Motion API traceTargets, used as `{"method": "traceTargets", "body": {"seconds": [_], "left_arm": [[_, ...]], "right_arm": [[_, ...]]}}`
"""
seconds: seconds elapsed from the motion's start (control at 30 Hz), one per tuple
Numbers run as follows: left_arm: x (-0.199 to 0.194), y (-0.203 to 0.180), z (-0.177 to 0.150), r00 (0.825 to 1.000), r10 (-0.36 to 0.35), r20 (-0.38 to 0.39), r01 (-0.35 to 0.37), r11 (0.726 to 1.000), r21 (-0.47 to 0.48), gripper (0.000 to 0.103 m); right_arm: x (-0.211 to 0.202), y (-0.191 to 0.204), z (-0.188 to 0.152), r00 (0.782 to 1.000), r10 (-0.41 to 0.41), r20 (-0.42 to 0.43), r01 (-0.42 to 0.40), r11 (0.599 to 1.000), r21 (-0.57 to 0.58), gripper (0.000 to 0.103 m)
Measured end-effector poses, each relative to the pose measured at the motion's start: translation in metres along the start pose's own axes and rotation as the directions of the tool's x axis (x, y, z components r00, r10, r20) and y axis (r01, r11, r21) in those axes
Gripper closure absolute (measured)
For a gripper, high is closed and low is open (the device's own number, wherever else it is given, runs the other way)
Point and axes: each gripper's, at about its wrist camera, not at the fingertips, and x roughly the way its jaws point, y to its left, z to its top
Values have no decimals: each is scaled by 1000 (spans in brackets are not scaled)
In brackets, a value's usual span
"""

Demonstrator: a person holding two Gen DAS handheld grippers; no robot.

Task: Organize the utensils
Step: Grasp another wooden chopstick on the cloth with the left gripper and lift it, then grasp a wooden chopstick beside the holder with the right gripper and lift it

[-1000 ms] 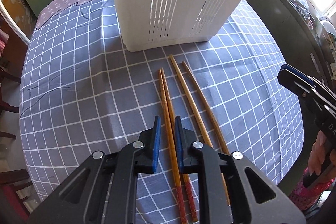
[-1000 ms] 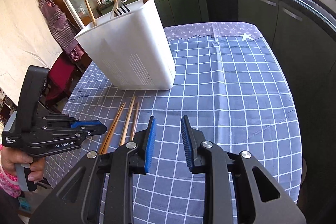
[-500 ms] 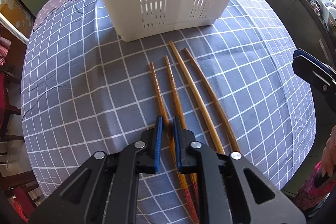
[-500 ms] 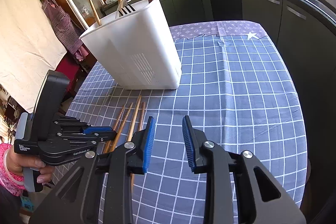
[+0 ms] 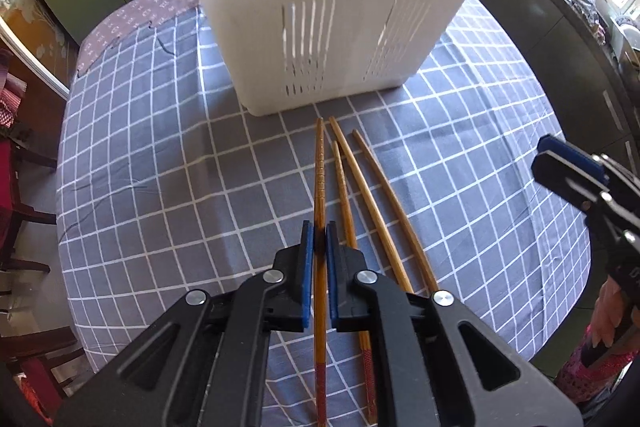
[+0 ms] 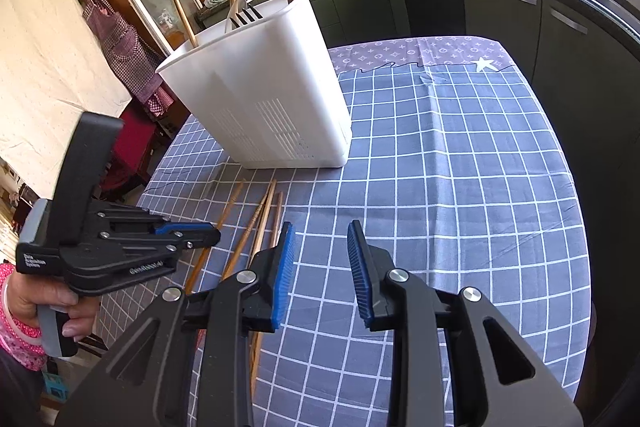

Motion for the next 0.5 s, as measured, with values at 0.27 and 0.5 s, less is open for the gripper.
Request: {"method": "traceTargets", "body": {"seconds": [0.27, 0.5], "left_arm": [[-56, 13, 16, 987, -21, 158, 26, 999, -30, 97], [-88, 24, 12, 963, -30, 268, 45, 998, -51, 97]], "right_arm": [[2, 8, 0, 1000, 7, -4, -7, 1000, -14, 75], [7, 13, 0, 1000, 8, -15, -8, 1000, -28, 75]]}}
